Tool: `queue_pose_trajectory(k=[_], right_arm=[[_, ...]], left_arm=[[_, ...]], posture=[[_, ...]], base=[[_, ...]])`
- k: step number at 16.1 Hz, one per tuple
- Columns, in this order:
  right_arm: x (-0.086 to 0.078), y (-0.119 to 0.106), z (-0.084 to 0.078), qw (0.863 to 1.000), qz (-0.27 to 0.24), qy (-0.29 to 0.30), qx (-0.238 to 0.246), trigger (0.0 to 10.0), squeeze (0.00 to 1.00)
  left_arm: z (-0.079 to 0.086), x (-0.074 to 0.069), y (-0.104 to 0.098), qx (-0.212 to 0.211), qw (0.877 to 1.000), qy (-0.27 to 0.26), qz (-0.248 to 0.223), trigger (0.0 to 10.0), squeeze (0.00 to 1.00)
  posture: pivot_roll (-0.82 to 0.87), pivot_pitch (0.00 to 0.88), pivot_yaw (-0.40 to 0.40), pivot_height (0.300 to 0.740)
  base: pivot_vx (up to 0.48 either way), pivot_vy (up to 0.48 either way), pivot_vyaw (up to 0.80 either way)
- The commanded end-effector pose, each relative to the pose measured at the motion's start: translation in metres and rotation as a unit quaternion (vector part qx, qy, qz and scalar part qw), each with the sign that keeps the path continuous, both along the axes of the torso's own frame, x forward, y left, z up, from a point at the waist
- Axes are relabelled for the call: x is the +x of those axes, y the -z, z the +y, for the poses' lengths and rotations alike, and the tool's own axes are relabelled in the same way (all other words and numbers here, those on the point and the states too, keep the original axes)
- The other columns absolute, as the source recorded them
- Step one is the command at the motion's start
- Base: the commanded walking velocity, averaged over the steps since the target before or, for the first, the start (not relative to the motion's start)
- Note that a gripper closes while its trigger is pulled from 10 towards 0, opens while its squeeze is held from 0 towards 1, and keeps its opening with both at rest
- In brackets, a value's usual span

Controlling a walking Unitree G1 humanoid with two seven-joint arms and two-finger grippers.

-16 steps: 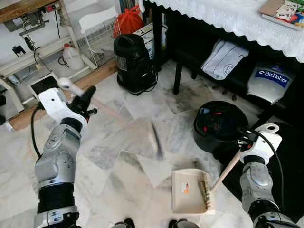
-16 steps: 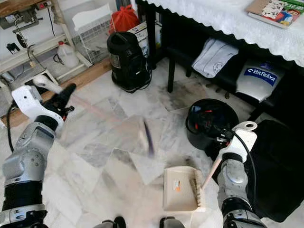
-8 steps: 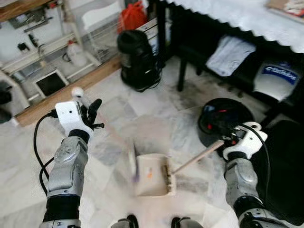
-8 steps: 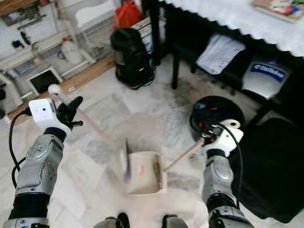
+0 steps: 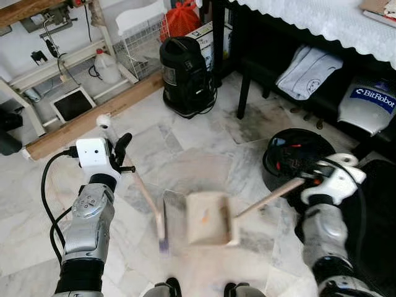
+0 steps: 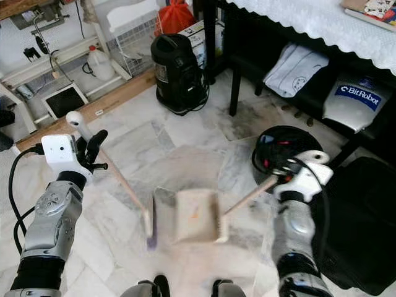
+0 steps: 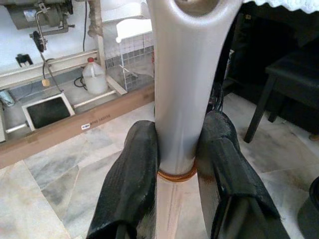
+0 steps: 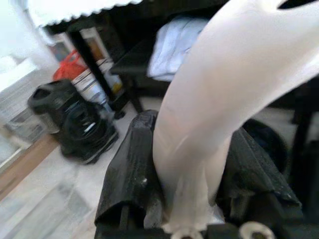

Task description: Sweep floor

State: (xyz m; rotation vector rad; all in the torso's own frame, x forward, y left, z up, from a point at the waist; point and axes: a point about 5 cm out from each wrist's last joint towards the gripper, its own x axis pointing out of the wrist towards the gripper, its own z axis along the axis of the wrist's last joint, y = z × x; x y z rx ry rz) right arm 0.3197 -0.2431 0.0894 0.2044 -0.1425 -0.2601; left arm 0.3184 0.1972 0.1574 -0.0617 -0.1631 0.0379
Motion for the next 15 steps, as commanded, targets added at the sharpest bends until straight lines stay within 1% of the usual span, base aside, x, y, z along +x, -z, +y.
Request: queue_pose_trajectory(k=[1, 3, 4, 6, 7, 8, 10, 11, 12, 15], right_arm=[[-0.003, -0.008, -0.008, 0.999, -0.027, 0.021, 0.012, 10.0, 0.00], [-0.005, -0.008, -0.015, 0.998, -0.031, 0.040, 0.039, 10.0, 0.00], [-0.006, -0.008, -0.018, 0.998, -0.029, 0.048, 0.040, 10.0, 0.00], [-0.011, -0.010, -0.030, 0.996, -0.023, 0.085, 0.020, 10.0, 0.00], [-0.013, -0.010, -0.033, 0.996, -0.016, 0.084, 0.006, 10.0, 0.00], [-0.015, -0.010, -0.040, 0.996, -0.013, 0.085, 0.005, 10.0, 0.00], [-0.017, -0.012, -0.046, 0.996, -0.017, 0.092, 0.004, 10.0, 0.00], [-0.018, -0.014, -0.047, 0.995, -0.021, 0.094, 0.003, 10.0, 0.00], [-0.022, -0.018, -0.049, 0.994, -0.033, 0.101, 0.011, 10.0, 0.00], [-0.031, -0.023, -0.051, 0.993, -0.046, 0.107, 0.006, 10.0, 0.00]], left_arm=[[0.003, -0.001, -0.001, 0.006, 1.000, -0.003, -0.011, 10.0, 0.00], [0.005, 0.000, -0.001, 0.002, 1.000, -0.006, -0.012, 10.0, 0.00], [0.005, 0.000, -0.002, 0.002, 1.000, -0.007, -0.014, 10.0, 0.00], [0.005, 0.001, -0.004, 0.003, 1.000, -0.007, -0.019, 10.0, 0.00], [0.005, 0.001, -0.004, 0.004, 1.000, -0.006, -0.020, 10.0, 0.00], [0.005, 0.001, -0.004, 0.005, 1.000, -0.005, -0.020, 10.0, 0.00], [0.005, 0.001, -0.004, 0.005, 1.000, -0.004, -0.020, 10.0, 0.00], [0.005, 0.001, -0.004, 0.004, 1.000, -0.004, -0.019, 10.0, 0.00], [0.005, 0.001, -0.004, 0.004, 1.000, -0.002, -0.019, 10.0, 0.00], [0.004, 0.002, -0.005, 0.005, 1.000, 0.001, -0.019, 10.0, 0.00]], posture=[[-0.11, 0.207, 0.083, 0.740], [-0.12, 0.203, 0.083, 0.740], [-0.11, 0.202, 0.083, 0.740], [-0.11, 0.199, 0.084, 0.740], [-0.11, 0.198, 0.083, 0.740], [-0.11, 0.198, 0.082, 0.740], [-0.11, 0.198, 0.081, 0.740], [-0.11, 0.198, 0.082, 0.740], [-0.11, 0.198, 0.082, 0.740], [-0.12, 0.200, 0.087, 0.740]], base=[[0.000, 0.000, 0.00], [0.000, 0.000, 0.00], [0.000, 0.000, 0.00], [0.000, 0.000, 0.00], [0.000, 0.000, 0.00], [0.000, 0.000, 0.00], [0.000, 0.000, 0.00], [0.000, 0.000, 0.00], [0.000, 0.000, 0.00], [0.000, 0.000, 0.00]])
